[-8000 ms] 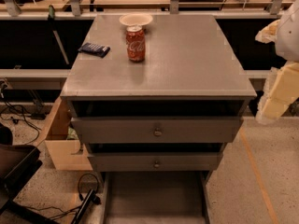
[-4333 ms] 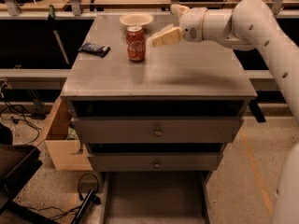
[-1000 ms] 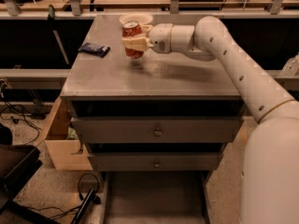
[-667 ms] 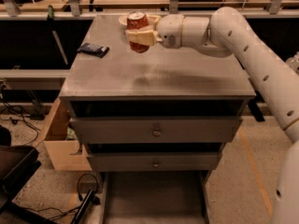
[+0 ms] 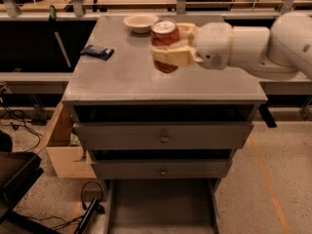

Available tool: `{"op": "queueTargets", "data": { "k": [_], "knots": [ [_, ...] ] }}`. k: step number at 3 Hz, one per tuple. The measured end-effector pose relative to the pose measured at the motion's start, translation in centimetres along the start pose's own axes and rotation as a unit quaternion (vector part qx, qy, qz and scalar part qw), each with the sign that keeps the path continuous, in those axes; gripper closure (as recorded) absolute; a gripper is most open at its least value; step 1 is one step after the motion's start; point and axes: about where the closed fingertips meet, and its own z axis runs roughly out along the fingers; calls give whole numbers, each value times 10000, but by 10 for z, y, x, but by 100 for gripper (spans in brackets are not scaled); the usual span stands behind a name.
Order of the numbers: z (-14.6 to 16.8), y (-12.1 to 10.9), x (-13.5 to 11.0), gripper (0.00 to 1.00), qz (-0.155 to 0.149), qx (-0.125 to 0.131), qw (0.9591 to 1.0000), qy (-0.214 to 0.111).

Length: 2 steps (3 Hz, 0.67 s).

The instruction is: Place coke can into bottom drawer

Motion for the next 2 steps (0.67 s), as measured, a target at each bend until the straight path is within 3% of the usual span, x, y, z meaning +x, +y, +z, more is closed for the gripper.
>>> {"op": "queueTargets", "data": {
  "k": [1, 2],
  "knots": [
    [-69, 63, 41, 100, 570, -268, 9979, 113],
    [-140, 109, 109, 100, 1404, -116, 9900, 95]
  ]
}}
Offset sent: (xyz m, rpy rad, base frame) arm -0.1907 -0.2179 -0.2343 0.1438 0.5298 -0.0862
